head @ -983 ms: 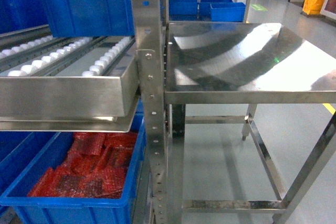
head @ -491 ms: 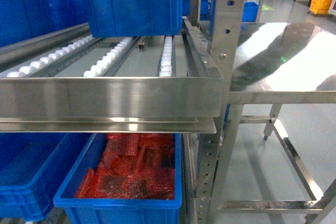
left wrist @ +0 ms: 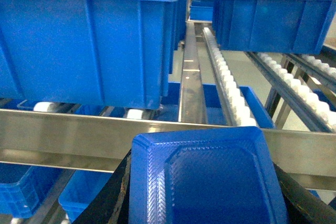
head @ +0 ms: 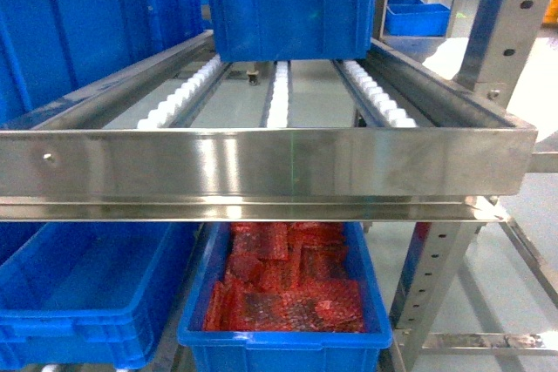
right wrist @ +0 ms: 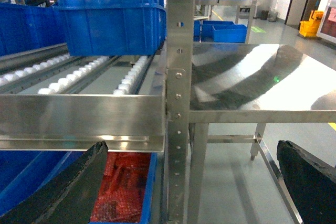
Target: Pick blue part to blue bin on bottom shelf
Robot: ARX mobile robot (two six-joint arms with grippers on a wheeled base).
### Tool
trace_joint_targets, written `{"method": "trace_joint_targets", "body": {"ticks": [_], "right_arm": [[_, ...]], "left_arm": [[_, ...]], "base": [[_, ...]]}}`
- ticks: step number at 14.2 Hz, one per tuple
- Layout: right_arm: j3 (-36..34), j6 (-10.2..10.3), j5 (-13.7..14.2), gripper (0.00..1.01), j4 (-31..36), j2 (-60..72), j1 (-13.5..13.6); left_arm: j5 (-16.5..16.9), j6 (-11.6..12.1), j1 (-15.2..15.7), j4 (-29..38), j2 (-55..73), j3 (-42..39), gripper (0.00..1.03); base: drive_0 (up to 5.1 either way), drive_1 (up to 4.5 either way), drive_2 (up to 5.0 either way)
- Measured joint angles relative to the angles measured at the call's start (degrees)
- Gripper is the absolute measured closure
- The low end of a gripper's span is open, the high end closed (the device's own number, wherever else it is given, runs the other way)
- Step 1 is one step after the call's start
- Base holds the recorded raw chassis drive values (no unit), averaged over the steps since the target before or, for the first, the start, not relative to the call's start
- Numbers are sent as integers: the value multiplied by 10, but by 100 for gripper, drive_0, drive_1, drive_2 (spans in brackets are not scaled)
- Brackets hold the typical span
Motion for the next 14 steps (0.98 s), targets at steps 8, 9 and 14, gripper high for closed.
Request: {"method": "trace_joint_targets", "body": {"ticks": [8,9,14], "right_arm": [[0,0,0,3,1,0,0],[0,0,-2,3,1,0,0],[0,0,-2,3,1,0,0]], "left_arm": [[0,0,-1,0,0,0,58],[-1,0,0,-2,0,0,58],[-2,0,2,0,0,0,58]], "base": [[-501,244,244],[-501,244,244],[-401,195,195]]}}
